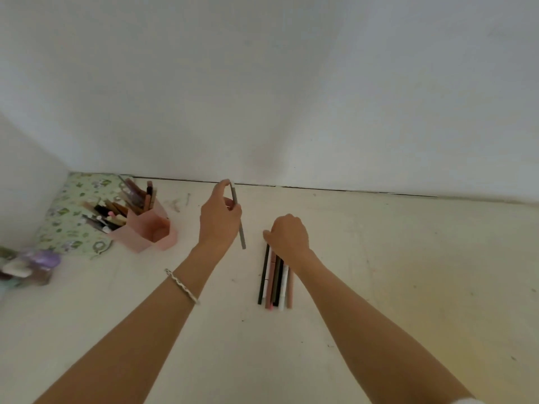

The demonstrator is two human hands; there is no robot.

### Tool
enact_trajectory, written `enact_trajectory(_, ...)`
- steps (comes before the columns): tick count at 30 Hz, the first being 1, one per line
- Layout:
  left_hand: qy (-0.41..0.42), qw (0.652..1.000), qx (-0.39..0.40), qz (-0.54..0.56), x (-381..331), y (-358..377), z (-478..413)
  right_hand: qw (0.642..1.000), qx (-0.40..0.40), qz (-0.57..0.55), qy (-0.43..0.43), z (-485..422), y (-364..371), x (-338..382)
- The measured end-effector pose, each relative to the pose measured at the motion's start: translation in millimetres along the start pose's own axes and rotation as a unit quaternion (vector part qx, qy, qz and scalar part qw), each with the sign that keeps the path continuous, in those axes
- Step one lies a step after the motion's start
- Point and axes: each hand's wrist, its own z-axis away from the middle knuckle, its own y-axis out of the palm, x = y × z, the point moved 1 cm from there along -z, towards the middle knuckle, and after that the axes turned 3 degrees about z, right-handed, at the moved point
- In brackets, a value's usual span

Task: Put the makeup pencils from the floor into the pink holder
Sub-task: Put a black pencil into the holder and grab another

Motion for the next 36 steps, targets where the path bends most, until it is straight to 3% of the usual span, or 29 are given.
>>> enact_trajectory(4, 0.017, 1.000, -0.001, 0.014, 7, -8, 3, 0.997, -0.019, 0.067, -0.015, -1, 20, 4)
enact_trajectory(7, 0.029, 0.999, -0.001, 0.017, 8, -14, 8, 0.998, -0.019, 0.056, -0.008, -3, 23, 8)
enact_trajectory(9, 0.047, 0.999, -0.016, 0.008, 4, -28, 6, 0.999, -0.010, -0.048, 0.012, -5, 17, 17)
enact_trajectory(12, 0.099, 0.991, -0.087, 0.015, -8, -70, -11, 0.971, -0.029, -0.235, 0.024, -10, -11, 42)
enact_trajectory(17, 0.150, 0.961, -0.234, -0.011, -19, -160, -45, 0.888, -0.088, -0.451, 0.026, -23, -60, 83)
enact_trajectory(20, 0.132, 0.955, -0.256, -0.072, -9, -186, -53, 0.851, -0.125, -0.509, 0.002, -23, -72, 105)
enact_trajectory(23, 0.100, 0.964, -0.227, -0.101, 7, -189, -58, 0.832, -0.156, -0.532, -0.011, -20, -75, 125)
enact_trajectory(26, 0.086, 0.969, -0.143, -0.182, 21, -183, -63, 0.823, -0.172, -0.541, -0.021, -17, -73, 141)
enact_trajectory(29, 0.104, 0.924, -0.134, -0.343, 24, -183, -65, 0.813, -0.184, -0.551, -0.050, -12, -75, 157)
enact_trajectory(33, 0.119, 0.926, -0.238, -0.269, 13, -204, -64, 0.778, -0.228, -0.574, -0.119, -11, -80, 188)
enact_trajectory(36, 0.115, 0.939, -0.229, -0.228, 9, -211, -63, 0.802, -0.240, -0.519, -0.172, -10, -70, 211)
